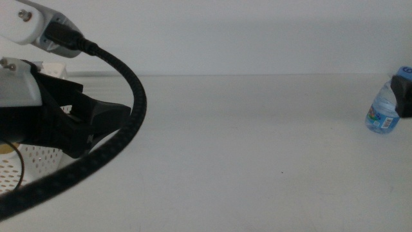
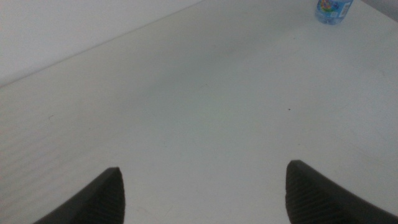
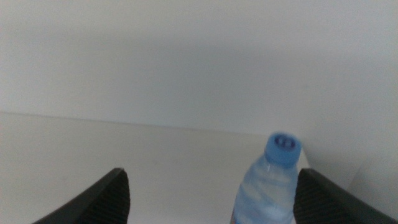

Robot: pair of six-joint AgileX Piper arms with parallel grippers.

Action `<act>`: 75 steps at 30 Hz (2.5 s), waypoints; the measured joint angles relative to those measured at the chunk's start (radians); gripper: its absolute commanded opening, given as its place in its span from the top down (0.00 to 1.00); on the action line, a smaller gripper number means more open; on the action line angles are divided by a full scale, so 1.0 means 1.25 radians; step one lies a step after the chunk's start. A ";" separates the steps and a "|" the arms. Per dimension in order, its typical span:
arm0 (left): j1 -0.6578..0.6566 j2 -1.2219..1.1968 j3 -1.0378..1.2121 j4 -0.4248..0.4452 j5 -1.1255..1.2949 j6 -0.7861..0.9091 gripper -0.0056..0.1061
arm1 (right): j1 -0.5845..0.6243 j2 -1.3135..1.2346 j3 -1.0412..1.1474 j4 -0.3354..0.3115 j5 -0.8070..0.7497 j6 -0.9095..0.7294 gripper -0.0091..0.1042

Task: Use arms to grab the bottles and put them into the dustbin to the left of the table.

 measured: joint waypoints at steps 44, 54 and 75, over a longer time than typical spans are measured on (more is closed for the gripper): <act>0.000 0.000 0.000 0.000 0.000 0.000 0.23 | -0.110 0.752 -0.256 0.024 -0.542 0.011 0.27; 0.000 0.000 0.000 0.000 0.000 0.000 0.23 | -0.110 0.866 -0.354 0.021 -0.546 0.021 0.27; 0.000 0.000 0.000 0.000 0.000 -0.001 0.23 | 0.071 0.744 -0.412 -0.338 -0.381 0.248 0.92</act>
